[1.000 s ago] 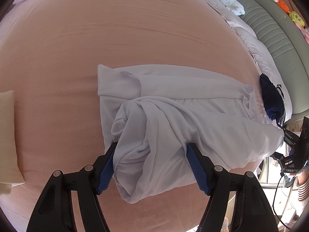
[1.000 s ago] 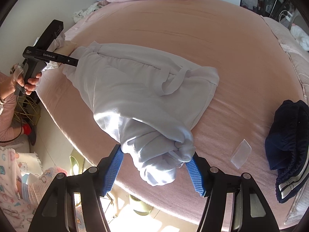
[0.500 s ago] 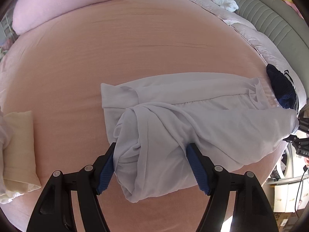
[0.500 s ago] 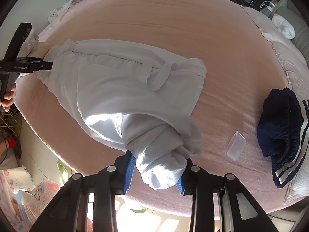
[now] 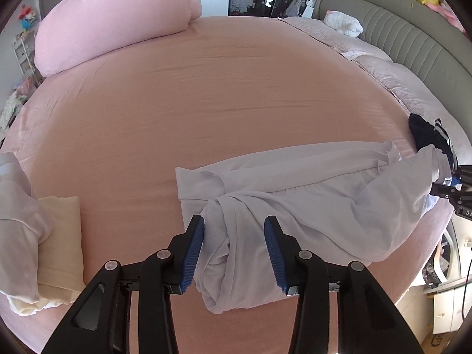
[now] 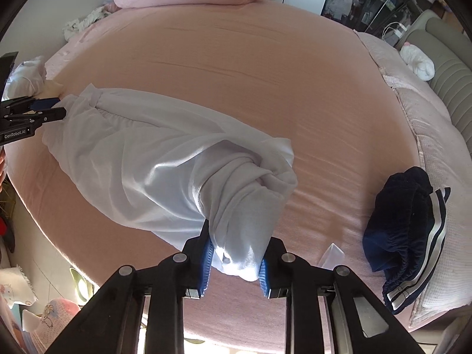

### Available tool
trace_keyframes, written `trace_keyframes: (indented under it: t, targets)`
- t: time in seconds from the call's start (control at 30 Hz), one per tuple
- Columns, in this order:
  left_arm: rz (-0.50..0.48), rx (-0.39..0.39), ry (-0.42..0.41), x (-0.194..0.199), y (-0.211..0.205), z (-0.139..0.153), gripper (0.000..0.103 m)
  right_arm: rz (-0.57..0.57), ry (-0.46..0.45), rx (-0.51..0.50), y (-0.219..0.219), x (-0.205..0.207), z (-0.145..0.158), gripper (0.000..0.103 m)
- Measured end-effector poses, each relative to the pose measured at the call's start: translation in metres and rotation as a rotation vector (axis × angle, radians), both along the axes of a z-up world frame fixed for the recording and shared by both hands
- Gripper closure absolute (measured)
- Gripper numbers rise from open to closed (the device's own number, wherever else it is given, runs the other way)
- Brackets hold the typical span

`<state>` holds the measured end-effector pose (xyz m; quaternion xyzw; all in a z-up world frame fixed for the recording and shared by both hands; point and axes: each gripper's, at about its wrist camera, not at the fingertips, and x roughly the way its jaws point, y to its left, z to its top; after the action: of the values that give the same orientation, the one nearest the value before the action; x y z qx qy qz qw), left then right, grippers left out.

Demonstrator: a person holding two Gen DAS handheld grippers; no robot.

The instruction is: Fold clothes

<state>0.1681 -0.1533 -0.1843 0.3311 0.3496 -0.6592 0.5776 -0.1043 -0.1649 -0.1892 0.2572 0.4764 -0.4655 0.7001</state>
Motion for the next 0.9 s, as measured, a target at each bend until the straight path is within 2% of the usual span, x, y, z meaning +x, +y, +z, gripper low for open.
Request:
trace_keyframes:
  t: [0.13,0.23,0.27,0.3,0.33,0.37,0.47,0.53,0.63,0.67,0.73,0.77,0.83,0.9]
  targets:
    - [-0.019,0.041,0.076,0.005,-0.003,-0.003,0.065,0.003,0.0,0.018,-0.008,-0.001,0.003,0.083]
    - [-0.033,0.115,0.198,-0.002,-0.001,-0.009,0.062,-0.006,-0.008,0.04,-0.01,-0.006,-0.001,0.083]
    - [-0.029,0.154,0.244,0.002,-0.005,-0.013,0.051,-0.011,-0.011,0.047,-0.01,-0.008,-0.002,0.083]
    - [-0.017,0.186,0.274,0.006,-0.006,-0.016,0.033,-0.017,-0.019,0.055,-0.01,-0.01,-0.003,0.083]
    - [-0.004,0.216,0.305,0.01,-0.007,-0.019,0.027,-0.023,-0.028,0.063,-0.011,-0.012,-0.005,0.083]
    - [0.001,0.223,0.334,0.011,-0.012,-0.022,0.025,-0.031,-0.033,0.069,-0.012,-0.013,-0.006,0.084]
    - [-0.021,0.232,0.35,0.008,-0.018,-0.021,0.025,-0.054,-0.04,0.087,-0.014,-0.017,-0.009,0.084]
    - [-0.027,0.221,0.296,-0.001,-0.025,-0.022,0.025,-0.064,-0.039,0.095,-0.017,-0.017,-0.01,0.085]
    - [-0.054,0.236,0.224,-0.002,-0.018,-0.032,0.031,-0.071,-0.031,0.102,-0.019,-0.017,-0.012,0.085]
    - [-0.057,0.241,0.147,-0.011,-0.018,-0.036,0.043,-0.078,-0.027,0.111,-0.021,-0.017,-0.014,0.085]
    - [-0.077,0.204,0.071,-0.025,-0.015,-0.035,0.049,-0.091,-0.024,0.114,-0.026,-0.015,-0.017,0.085]
    - [-0.078,0.19,0.067,-0.028,-0.013,-0.031,0.057,-0.092,-0.022,0.109,-0.027,-0.014,-0.018,0.085]
    - [-0.062,0.186,0.05,-0.029,-0.012,-0.025,0.063,-0.09,-0.02,0.1,-0.029,-0.014,-0.019,0.086]
    - [-0.032,0.185,0.091,-0.022,-0.011,-0.021,0.07,-0.088,-0.03,0.095,-0.029,-0.015,-0.018,0.088]
